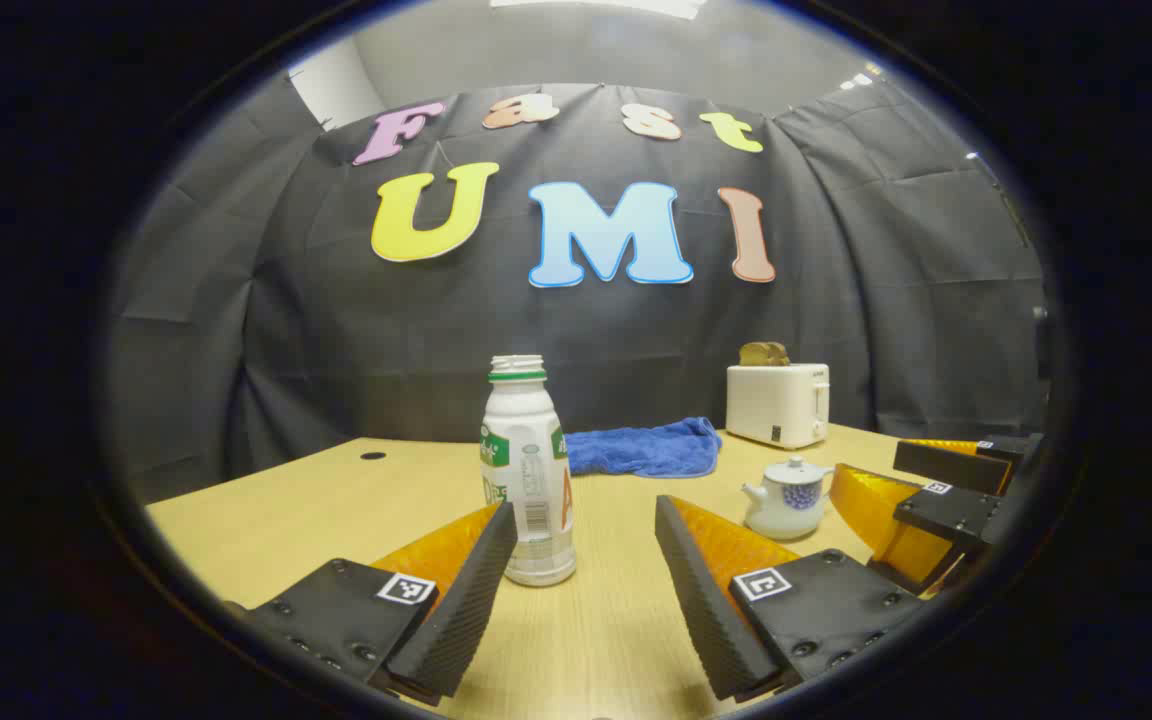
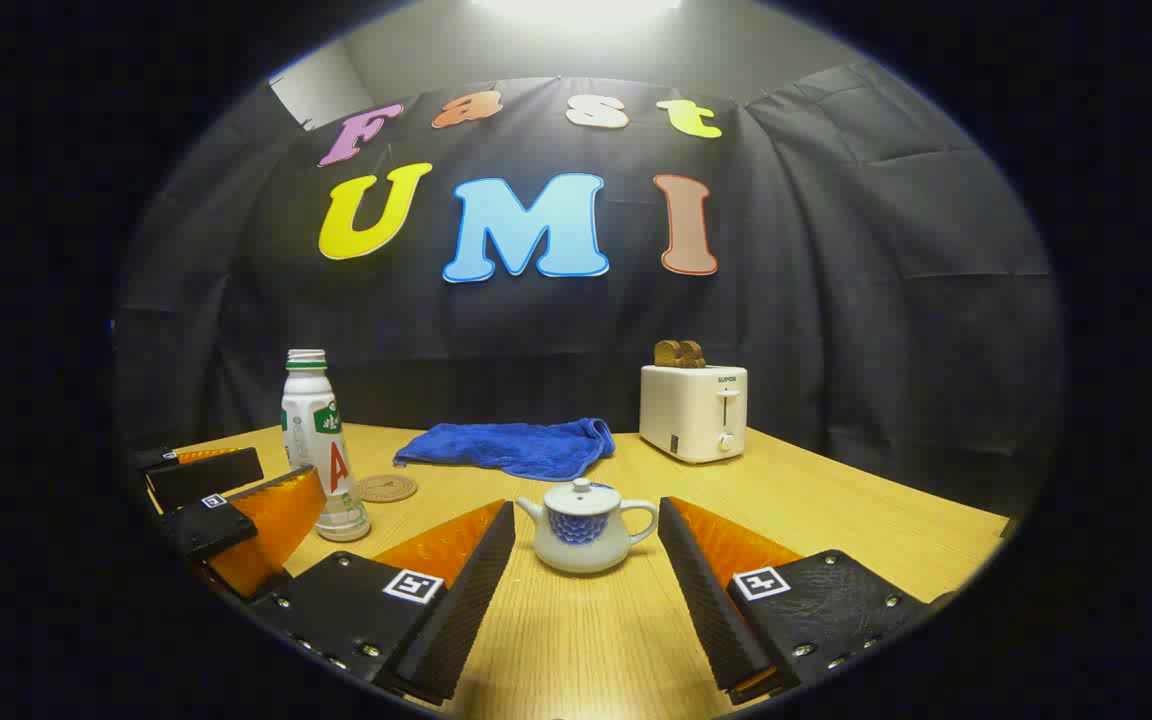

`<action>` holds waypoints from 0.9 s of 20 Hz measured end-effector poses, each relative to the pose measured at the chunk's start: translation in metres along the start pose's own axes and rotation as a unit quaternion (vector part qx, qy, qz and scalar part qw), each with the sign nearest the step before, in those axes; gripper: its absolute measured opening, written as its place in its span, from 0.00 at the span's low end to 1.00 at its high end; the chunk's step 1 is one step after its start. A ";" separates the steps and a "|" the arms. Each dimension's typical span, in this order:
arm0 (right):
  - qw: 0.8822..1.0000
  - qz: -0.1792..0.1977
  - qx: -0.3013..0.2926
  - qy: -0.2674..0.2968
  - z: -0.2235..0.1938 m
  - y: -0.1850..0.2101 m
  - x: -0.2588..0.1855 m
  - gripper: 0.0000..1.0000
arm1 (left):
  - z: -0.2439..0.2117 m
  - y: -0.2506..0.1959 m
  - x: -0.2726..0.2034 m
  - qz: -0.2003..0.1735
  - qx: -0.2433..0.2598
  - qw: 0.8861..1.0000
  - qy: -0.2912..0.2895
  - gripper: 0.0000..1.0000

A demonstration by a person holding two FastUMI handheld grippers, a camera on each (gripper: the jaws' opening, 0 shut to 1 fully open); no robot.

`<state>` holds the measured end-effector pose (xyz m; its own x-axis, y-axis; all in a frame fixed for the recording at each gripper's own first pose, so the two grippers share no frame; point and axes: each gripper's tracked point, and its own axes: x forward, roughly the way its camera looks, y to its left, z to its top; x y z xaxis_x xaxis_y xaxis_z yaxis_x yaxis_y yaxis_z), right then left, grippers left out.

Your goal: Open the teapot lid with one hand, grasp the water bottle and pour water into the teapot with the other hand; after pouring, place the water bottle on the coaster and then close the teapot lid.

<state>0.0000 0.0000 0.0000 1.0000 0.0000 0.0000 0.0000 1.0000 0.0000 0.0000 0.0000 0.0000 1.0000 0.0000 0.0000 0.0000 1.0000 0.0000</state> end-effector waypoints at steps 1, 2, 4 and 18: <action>1.000 0.001 0.001 0.000 0.001 0.001 0.000 0.90 | 0.000 -0.003 0.001 -0.009 0.000 1.000 0.001 0.93; 1.000 0.012 0.001 0.000 0.003 0.006 0.000 0.90 | 0.001 -0.005 0.003 -0.012 0.002 1.000 0.001 0.93; 0.999 0.054 0.000 -0.001 0.002 0.019 -0.003 0.90 | -0.001 -0.004 0.005 -0.012 0.004 1.000 0.003 0.93; 0.999 0.041 -0.002 0.010 0.043 0.003 0.062 0.89 | 0.040 0.002 0.020 0.001 0.008 1.000 0.000 0.98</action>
<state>0.0615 0.0029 0.0431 0.9965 0.0811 -0.0203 -0.0812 0.9967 -0.0039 0.0197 0.0023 0.0396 1.0000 0.0029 -0.0002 -0.0029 0.9999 0.0152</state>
